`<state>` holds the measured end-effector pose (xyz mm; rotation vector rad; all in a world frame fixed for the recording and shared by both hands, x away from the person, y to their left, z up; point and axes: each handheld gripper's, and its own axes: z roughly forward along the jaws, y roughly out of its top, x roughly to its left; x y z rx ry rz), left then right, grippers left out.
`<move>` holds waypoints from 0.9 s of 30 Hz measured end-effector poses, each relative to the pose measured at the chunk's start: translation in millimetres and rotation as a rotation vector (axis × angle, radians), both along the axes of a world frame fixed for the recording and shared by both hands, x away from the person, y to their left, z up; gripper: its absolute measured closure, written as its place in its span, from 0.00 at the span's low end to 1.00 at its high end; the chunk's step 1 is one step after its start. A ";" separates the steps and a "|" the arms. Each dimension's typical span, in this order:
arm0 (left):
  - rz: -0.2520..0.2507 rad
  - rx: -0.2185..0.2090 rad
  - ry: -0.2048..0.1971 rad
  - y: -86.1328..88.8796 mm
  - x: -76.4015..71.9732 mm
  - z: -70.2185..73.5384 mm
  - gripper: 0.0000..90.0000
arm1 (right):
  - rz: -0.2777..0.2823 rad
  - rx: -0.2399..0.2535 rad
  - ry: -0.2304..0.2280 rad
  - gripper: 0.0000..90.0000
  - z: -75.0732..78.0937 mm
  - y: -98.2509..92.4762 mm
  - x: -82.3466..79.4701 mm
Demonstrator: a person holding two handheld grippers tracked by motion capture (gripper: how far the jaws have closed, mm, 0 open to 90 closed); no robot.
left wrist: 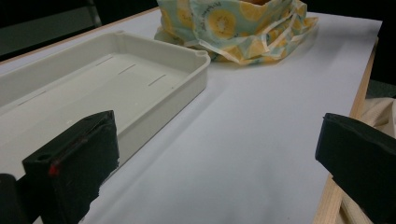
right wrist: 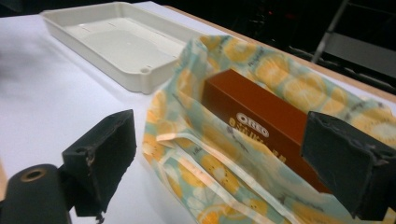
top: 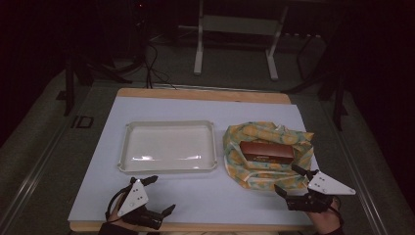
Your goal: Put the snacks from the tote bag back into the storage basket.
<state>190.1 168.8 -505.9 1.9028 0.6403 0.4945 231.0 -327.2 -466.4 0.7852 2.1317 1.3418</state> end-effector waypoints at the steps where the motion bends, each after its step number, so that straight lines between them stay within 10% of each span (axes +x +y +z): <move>1: 0.000 0.000 0.000 0.0 0.0 0.0 0.00 | 0.010 0.005 -0.002 0.12 2.1 -0.3 -0.6; 27: -0.010 -0.002 0.000 -1.4 -0.7 0.4 0.00 | 0.118 -0.017 -0.069 0.12 48.5 -7.0 15.7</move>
